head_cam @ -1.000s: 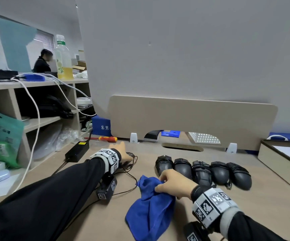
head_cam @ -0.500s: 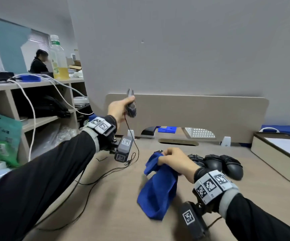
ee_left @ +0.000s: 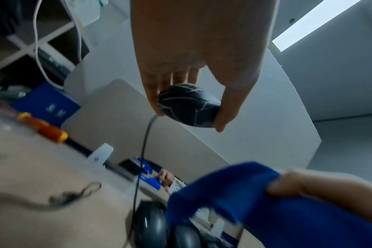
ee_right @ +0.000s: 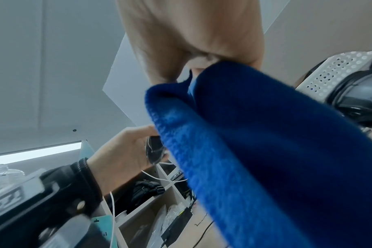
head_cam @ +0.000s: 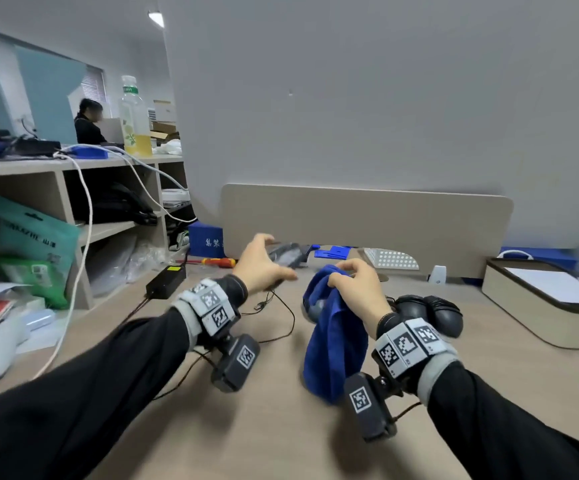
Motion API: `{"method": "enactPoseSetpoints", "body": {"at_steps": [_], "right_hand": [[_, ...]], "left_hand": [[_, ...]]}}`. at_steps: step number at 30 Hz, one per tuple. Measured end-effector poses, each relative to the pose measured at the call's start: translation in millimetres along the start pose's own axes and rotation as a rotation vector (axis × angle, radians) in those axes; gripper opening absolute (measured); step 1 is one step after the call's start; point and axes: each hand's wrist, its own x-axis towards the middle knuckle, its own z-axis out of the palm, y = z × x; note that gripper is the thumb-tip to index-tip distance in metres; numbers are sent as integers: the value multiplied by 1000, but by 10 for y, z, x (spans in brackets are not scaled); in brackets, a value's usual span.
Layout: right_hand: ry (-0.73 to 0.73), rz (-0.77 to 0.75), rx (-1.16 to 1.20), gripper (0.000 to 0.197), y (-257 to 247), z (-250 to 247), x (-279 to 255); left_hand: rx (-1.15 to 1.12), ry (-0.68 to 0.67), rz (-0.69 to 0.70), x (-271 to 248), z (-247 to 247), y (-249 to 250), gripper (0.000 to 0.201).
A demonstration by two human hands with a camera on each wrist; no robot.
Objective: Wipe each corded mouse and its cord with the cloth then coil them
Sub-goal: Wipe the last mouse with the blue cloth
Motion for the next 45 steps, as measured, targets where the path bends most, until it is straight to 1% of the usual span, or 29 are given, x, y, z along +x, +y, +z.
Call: {"method": "enactPoseSetpoints", "body": {"at_steps": [1, 3, 4, 6, 8, 9, 10, 11, 13, 14, 16, 19, 21, 23, 25, 29, 33, 36, 38, 40, 43, 45], "right_hand": [[16, -7, 35, 17, 34, 3, -21], [18, -19, 86, 19, 99, -6, -83], [5, -24, 105, 21, 138, -3, -104], [-50, -33, 108, 25, 223, -2, -149], [-125, -51, 76, 27, 300, 15, -170], [-150, -62, 61, 27, 336, 30, -167], [-162, -68, 49, 26, 360, 39, -160], [-164, -72, 45, 26, 381, 44, -150], [-171, -78, 56, 25, 418, 35, -107], [-185, -75, 59, 24, 439, 28, -73], [-186, -70, 66, 21, 460, -3, -46], [-67, -78, 146, 17, 515, -4, 6], [-44, -106, 176, 16, 519, -9, 9], [-112, -152, 169, 18, 494, 0, -27], [-172, -208, 146, 23, 477, 17, -48], [-226, -320, -17, 26, 549, 72, -22], [-336, -372, -174, 27, 650, 89, -12], [-382, -374, -182, 29, 702, 133, -29], [-338, -391, -154, 30, 725, 169, -30], [-239, -414, -119, 30, 742, 178, -29], [-87, -392, -10, 34, 750, 147, -28], [-59, -445, 13, 28, 726, 136, -34]], "left_hand": [[-48, -30, -54, -72, 107, -84, 80], [-210, -102, -120, -247, 279, -199, 42], [-294, -134, -148, -323, 333, -218, 30], [-512, -214, -260, -411, 421, -287, 25], [-760, -328, -411, -443, 453, -335, 39], [-877, -374, -482, -444, 449, -349, 43], [-992, -412, -541, -439, 436, -362, 47], [-1099, -443, -580, -439, 426, -381, 56], [-1247, -488, -581, -434, 421, -464, 76], [-1283, -509, -557, -440, 421, -503, 79], [-1299, -519, -527, -482, 434, -537, 77], [-1218, -447, -488, -508, 500, -565, 69], [-1185, -400, -464, -511, 572, -597, 63], [-1157, -368, -465, -509, 641, -646, 59], [-1120, -367, -455, -499, 677, -684, 60], [-1108, -373, -434, -515, 698, -693, 61], [-1133, -343, -409, -562, 733, -661, 66], [-1179, -345, -400, -571, 737, -663, 69], [-1184, -345, -391, -576, 730, -656, 69], [-1156, -314, -378, -568, 738, -666, 67], [-1100, -273, -367, -554, 742, -672, 67], [-1080, -272, -367, -550, 740, -685, 67]]}}
